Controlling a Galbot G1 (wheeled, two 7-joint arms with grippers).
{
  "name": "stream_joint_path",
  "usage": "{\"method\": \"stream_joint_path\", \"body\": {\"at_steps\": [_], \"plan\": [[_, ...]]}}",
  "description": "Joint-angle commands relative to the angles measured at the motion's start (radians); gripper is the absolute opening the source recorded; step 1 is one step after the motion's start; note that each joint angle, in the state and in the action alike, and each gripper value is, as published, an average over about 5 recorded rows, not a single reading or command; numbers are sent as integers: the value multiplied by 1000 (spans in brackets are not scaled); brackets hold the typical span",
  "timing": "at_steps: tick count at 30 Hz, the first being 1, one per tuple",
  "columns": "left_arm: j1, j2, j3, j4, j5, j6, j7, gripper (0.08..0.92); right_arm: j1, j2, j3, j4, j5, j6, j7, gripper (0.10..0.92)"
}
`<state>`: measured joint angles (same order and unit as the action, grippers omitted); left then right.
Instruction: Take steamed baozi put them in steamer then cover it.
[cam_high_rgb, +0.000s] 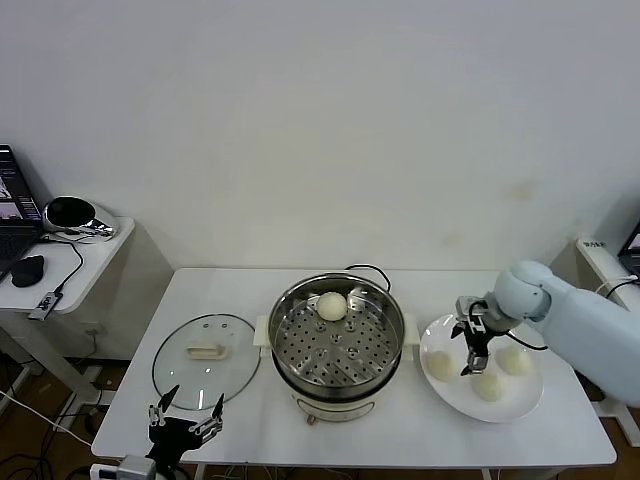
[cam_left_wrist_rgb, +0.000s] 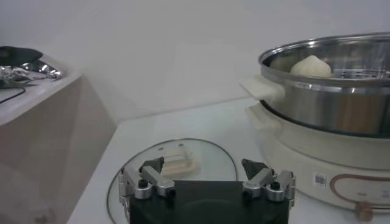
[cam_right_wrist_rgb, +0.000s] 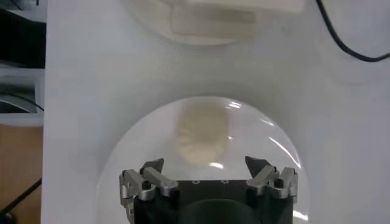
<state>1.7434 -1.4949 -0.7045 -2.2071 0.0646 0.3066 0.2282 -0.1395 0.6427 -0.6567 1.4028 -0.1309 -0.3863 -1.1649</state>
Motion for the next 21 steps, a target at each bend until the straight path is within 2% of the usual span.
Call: {"method": "stream_joint_path", "body": {"at_steps": [1,21], "plan": [[0,0,2,1,2,1,1,823,-40,32,20,-34,-13,6,17,823],[-5,1,6,19,3,1,5,823,-54,76,22,-86,-42,33,45,822]]}}
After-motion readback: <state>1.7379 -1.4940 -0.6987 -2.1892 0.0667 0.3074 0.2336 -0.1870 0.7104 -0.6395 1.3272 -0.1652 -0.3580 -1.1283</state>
